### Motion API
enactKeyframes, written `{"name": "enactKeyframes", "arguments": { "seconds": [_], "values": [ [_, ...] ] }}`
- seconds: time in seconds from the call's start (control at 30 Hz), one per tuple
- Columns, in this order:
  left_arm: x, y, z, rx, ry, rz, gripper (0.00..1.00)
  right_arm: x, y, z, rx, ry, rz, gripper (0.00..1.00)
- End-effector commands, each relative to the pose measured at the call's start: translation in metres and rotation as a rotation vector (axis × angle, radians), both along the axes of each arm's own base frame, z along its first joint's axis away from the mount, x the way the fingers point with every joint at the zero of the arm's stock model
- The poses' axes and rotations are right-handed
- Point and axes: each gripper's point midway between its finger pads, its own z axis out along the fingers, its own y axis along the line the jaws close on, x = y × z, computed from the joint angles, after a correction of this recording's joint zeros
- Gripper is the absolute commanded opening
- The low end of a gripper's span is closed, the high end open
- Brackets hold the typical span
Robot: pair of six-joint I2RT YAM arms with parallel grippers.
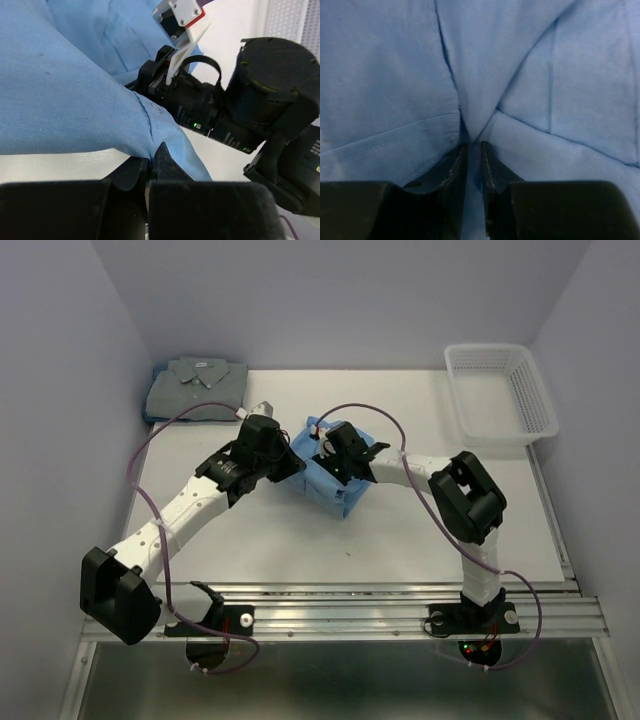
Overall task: Fold and stack the long sleeve shirts
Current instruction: Fold the shirt
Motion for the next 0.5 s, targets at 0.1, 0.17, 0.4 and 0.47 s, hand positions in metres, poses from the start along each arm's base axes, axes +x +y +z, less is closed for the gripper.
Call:
{"name": "enactKeyframes", "arguments": {
  "seconds": [0.1,0.17,0.4,0.47],
  "values": [
    [0.028,-0.014,0.043,0.009,-0.163,-0.067,0.00,0.048,-0.029,0.060,0.059,-0.101,-0.245,0.27],
    [0.029,-0.015,0.039,0.028,-0.160,-0.084,0.00,0.069,-0.057,0.073,0.080,-0.110,-0.338,0.30],
    [0.036,-0.022,0.032,0.058,-0.151,-0.130,0.00,0.098,-0.142,0.061,0.030,-0.104,-0.495,0.30],
    [0.038,-0.028,0.030,0.048,-0.147,-0.152,0.00,0.098,-0.154,0.049,-0.023,-0.116,-0.496,0.27]
  ]
}}
